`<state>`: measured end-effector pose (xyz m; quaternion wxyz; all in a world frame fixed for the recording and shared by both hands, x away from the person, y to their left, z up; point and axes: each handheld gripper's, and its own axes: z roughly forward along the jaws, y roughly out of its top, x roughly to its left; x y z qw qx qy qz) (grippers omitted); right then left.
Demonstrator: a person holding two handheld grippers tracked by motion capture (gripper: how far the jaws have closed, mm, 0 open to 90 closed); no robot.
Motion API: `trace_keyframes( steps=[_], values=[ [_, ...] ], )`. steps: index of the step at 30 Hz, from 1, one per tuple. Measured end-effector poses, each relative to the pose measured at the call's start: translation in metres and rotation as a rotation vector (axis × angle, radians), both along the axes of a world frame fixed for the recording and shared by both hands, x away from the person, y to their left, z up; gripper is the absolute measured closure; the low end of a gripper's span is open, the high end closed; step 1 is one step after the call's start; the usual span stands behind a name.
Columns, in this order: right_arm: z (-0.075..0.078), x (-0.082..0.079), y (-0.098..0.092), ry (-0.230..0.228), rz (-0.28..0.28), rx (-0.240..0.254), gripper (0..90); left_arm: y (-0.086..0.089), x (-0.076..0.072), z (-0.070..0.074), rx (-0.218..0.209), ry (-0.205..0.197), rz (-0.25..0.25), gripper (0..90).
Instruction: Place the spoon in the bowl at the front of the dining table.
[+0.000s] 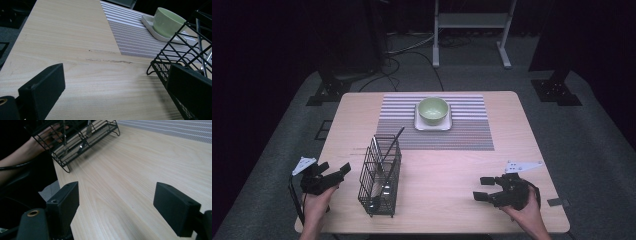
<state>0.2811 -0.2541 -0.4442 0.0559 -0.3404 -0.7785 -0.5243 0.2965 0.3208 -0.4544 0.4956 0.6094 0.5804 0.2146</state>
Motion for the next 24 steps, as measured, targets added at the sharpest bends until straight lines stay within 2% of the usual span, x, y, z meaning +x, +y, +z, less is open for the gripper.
trace_keyframes(
  steps=[15,24],
  values=[
    [0.015,0.007,0.021,0.011,0.067,0.002,19.6,-0.001,-0.001,0.000,-0.005,0.000,0.000,1.0],
    [0.028,0.011,0.035,0.006,0.100,-0.021,19.3,-0.001,-0.001,0.001,-0.006,-0.004,-0.001,1.0]
  ],
)
